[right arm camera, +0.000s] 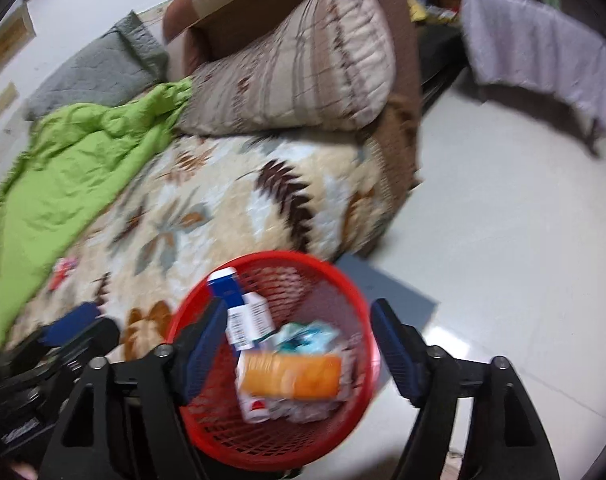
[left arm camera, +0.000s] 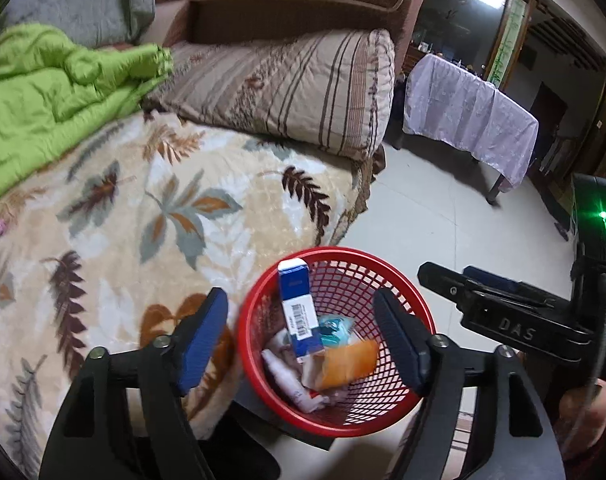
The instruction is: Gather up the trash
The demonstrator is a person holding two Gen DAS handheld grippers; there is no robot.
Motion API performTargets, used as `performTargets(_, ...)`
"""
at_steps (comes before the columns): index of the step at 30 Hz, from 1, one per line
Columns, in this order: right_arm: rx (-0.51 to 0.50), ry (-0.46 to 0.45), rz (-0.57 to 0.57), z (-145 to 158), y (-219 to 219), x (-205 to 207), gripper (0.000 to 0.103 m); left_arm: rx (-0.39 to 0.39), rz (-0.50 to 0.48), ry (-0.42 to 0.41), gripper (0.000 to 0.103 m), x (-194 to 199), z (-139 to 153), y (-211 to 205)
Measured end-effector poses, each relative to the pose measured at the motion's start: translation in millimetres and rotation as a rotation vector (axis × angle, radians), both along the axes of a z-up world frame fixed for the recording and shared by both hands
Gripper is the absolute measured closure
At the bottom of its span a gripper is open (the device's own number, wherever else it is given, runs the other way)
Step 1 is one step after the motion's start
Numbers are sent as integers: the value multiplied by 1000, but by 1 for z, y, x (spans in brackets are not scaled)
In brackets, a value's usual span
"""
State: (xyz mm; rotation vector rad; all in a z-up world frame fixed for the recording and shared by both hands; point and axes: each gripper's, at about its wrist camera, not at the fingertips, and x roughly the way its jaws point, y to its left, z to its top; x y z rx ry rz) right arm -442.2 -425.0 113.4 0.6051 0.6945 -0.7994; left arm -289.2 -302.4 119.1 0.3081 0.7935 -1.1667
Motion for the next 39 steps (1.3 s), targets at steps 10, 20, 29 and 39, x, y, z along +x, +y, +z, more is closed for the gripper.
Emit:
performTargets(10, -59, 6, -216, 15, 42, -6, 6, -60, 107, -161, 11, 10, 28, 71)
performTargets(20, -126, 164, -193, 20, 88, 4, 6, -50, 225, -252, 9, 14, 27, 128)
performTargets(29, -196, 220, -160, 27, 105, 16, 7, -3, 332, -287, 7, 28, 26, 150)
performTargets(39, -205, 227, -137, 28, 108, 22, 7, 54, 347, -419, 7, 15, 25, 142)
